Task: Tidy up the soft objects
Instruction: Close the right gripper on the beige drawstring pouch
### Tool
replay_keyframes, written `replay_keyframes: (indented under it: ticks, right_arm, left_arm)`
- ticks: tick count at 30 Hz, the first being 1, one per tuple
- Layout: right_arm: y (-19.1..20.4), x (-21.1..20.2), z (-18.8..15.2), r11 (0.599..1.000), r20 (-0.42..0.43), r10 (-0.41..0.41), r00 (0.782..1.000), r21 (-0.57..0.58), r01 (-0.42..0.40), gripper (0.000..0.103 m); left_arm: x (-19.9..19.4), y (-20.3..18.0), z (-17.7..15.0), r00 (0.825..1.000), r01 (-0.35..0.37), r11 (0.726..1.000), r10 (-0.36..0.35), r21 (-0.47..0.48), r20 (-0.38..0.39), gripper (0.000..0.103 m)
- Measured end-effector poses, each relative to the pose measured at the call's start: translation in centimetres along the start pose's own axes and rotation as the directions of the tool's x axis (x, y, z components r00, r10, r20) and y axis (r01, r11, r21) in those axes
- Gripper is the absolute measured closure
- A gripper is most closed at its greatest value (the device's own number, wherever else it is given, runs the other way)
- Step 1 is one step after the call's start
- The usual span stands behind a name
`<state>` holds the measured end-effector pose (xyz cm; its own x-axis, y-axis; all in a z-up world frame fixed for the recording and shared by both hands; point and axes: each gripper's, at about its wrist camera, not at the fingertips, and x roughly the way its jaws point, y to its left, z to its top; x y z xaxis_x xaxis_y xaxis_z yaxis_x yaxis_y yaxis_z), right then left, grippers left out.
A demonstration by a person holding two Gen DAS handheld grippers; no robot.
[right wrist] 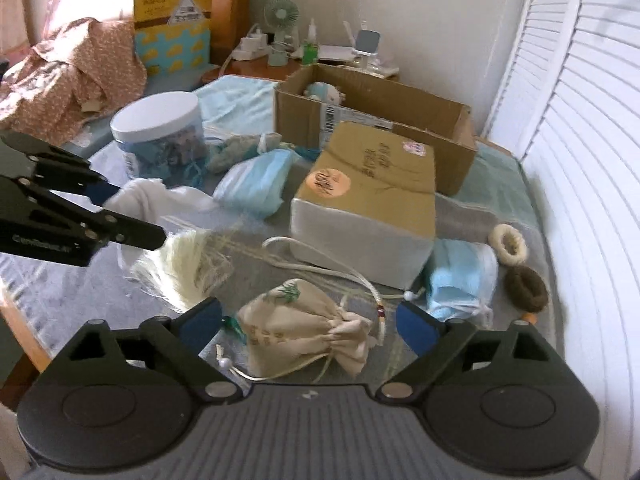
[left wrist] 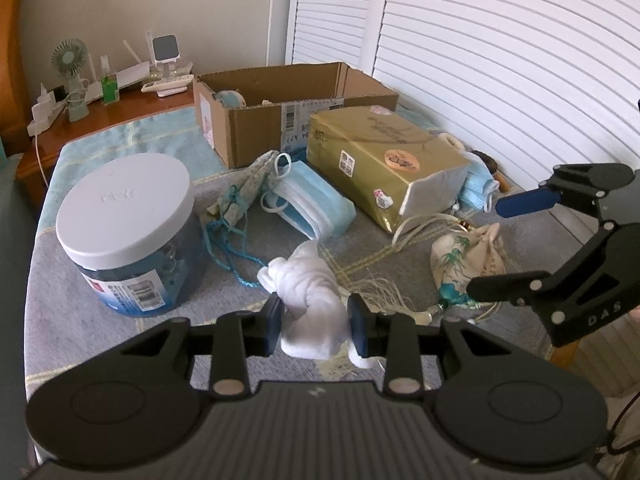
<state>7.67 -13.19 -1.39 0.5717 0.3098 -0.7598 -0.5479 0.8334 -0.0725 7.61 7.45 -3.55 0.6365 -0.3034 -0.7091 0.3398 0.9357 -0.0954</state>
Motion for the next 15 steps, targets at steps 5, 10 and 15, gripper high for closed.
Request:
replay_keyframes:
  ticks: [5,10,15]
  right_arm:
    - [0.3,1.3,-0.2,0.998,-0.006,0.035,0.999,-0.044,-0.035,0.007]
    - [0.2,2.1,-0.2,0.996,-0.011,0.019,1.0,-0.089,-0.02,0.006]
    - [-0.8,2.6,-0.4,0.998,-0.03,0.035,0.999,-0.049,-0.036,0.006]
  left_arm:
    - [0.2,0.0,0.0,1.0,0.001,1.0,-0.001,0.004,-0.007,0.07]
    - [0.2,-0.1,0.1,1.0,0.001,1.0,-0.001,0.007,-0.013,0.07]
    - [0.2,-0.3,0.2,1.0,0.002,1.0,-0.001,0.011,-0.014,0.07]
